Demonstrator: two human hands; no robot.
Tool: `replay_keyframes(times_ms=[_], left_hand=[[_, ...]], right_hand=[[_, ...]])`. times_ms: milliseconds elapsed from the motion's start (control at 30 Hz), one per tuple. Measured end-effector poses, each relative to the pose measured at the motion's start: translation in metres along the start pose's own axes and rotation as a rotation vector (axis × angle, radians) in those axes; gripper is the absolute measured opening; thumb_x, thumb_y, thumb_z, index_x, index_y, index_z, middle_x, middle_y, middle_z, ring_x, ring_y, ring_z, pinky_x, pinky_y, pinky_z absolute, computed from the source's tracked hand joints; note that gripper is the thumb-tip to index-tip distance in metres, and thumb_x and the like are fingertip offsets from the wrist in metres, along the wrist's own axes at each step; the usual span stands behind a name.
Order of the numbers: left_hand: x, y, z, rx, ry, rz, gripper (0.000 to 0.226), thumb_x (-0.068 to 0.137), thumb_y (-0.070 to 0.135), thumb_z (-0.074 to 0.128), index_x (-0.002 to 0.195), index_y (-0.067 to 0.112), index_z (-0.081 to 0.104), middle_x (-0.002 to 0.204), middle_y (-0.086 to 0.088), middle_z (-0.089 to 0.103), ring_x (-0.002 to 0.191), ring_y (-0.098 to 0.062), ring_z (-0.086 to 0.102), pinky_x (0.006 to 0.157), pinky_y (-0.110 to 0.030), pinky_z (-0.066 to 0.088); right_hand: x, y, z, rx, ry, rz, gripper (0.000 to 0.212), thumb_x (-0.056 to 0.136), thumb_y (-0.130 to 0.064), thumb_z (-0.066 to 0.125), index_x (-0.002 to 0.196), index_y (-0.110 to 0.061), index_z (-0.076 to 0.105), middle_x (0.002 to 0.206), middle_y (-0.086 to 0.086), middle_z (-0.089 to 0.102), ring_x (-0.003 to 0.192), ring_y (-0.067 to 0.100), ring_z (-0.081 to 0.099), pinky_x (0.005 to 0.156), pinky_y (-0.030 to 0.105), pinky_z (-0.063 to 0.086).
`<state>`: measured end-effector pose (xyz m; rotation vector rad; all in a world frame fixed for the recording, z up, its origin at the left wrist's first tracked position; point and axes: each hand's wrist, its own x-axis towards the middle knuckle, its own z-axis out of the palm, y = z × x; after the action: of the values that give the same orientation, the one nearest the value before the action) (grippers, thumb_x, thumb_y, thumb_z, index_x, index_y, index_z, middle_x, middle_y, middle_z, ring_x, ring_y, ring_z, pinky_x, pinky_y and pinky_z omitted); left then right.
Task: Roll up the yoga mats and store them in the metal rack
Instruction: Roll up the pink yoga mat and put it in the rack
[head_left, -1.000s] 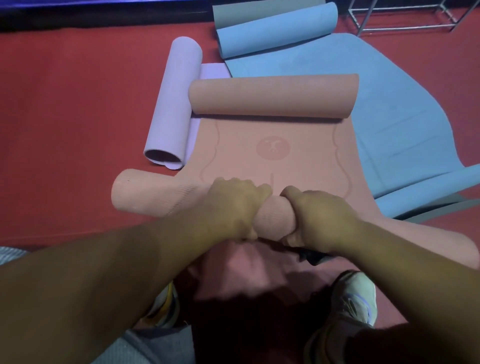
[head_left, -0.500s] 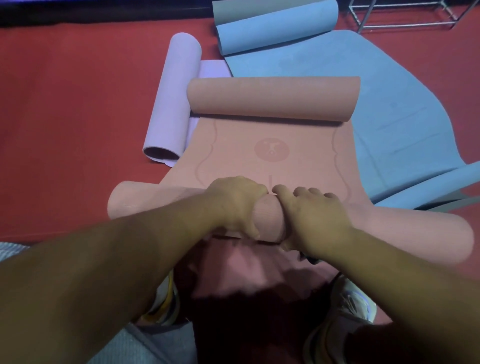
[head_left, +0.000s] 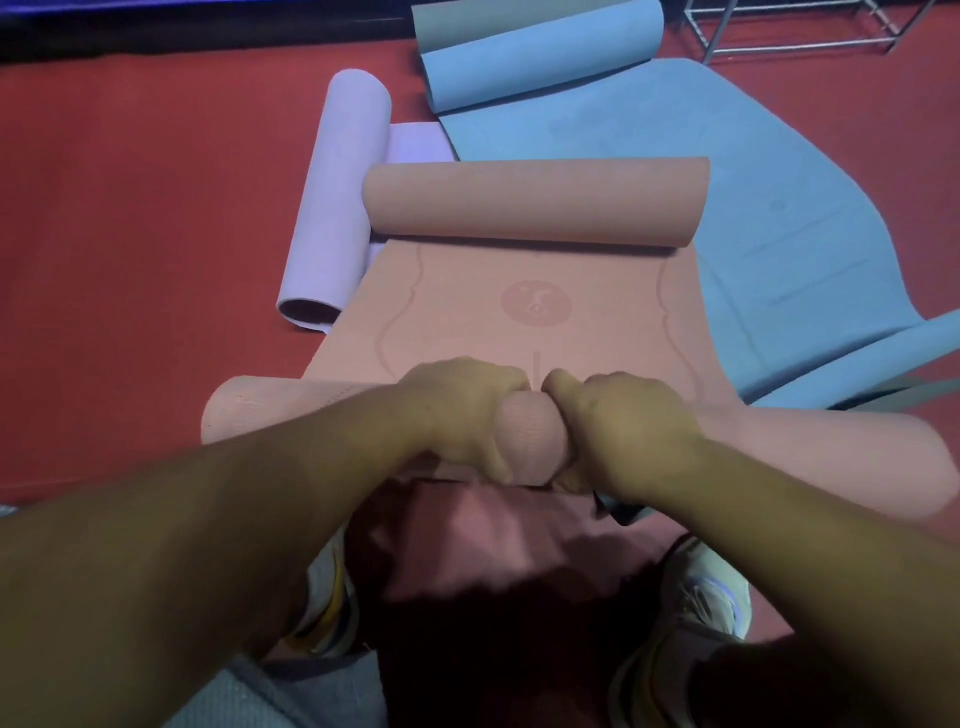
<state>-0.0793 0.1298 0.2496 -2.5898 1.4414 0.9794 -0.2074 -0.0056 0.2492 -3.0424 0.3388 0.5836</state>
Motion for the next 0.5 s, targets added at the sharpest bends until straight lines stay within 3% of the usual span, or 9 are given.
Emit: replay_keyframes(times_ms=[67, 133, 233, 300, 400, 500], left_hand=[[-0.001, 0.004, 0.01, 0.091, 0.049, 0.003, 0.083, 0.054, 0.06, 0.085, 0.121, 0.037, 0.042, 0.111, 0.009, 0.057, 0.098, -0.019, 0.055, 0.085, -0.039, 0.047], [-0.001, 0.007, 0.02, 0.172, 0.114, 0.006, 0.086, 0.054, 0.061, 0.084, 0.121, 0.033, 0.039, 0.111, 0.005, 0.056, 0.101, -0.023, 0.057, 0.085, -0.042, 0.047], [-0.001, 0.004, 0.013, 0.075, 0.081, -0.03, 0.075, 0.059, 0.057, 0.084, 0.119, 0.033, 0.044, 0.105, 0.008, 0.06, 0.091, -0.022, 0.059, 0.075, -0.036, 0.048], [0.001, -0.001, 0.004, 0.012, 0.014, -0.022, 0.073, 0.059, 0.055, 0.086, 0.119, 0.035, 0.05, 0.102, 0.012, 0.059, 0.088, -0.018, 0.056, 0.075, -0.033, 0.05], [0.001, -0.001, 0.002, -0.04, -0.029, 0.006, 0.074, 0.056, 0.052, 0.088, 0.119, 0.037, 0.051, 0.104, 0.013, 0.059, 0.094, -0.017, 0.058, 0.083, -0.037, 0.054], [0.002, 0.007, 0.017, 0.086, 0.061, 0.051, 0.087, 0.051, 0.058, 0.087, 0.119, 0.037, 0.037, 0.11, 0.008, 0.053, 0.097, -0.02, 0.055, 0.084, -0.041, 0.05]], right_hand=[[0.002, 0.007, -0.007, 0.059, -0.057, -0.009, 0.065, 0.063, -0.061, 0.077, 0.105, -0.026, 0.044, 0.08, -0.004, 0.056, 0.07, 0.026, 0.05, 0.061, 0.033, 0.044], [0.002, 0.011, -0.01, 0.093, -0.074, -0.013, 0.065, 0.061, -0.063, 0.078, 0.105, -0.027, 0.046, 0.087, -0.003, 0.062, 0.073, 0.025, 0.054, 0.064, 0.033, 0.048], [0.0, 0.004, -0.007, 0.022, -0.055, -0.002, 0.089, 0.056, -0.065, 0.082, 0.127, -0.034, 0.038, 0.11, -0.002, 0.059, 0.102, 0.026, 0.058, 0.081, 0.04, 0.045], [-0.002, -0.003, -0.002, -0.027, -0.037, -0.002, 0.101, 0.053, -0.064, 0.084, 0.135, -0.036, 0.031, 0.113, -0.001, 0.056, 0.109, 0.027, 0.056, 0.084, 0.042, 0.043], [-0.001, 0.001, -0.005, 0.057, -0.091, 0.009, 0.076, 0.059, -0.058, 0.081, 0.117, -0.029, 0.041, 0.082, -0.006, 0.051, 0.082, 0.025, 0.056, 0.067, 0.034, 0.043], [0.0, 0.015, -0.011, 0.145, -0.13, 0.018, 0.062, 0.06, -0.057, 0.08, 0.106, -0.029, 0.049, 0.085, -0.007, 0.06, 0.074, 0.023, 0.053, 0.065, 0.033, 0.05]])
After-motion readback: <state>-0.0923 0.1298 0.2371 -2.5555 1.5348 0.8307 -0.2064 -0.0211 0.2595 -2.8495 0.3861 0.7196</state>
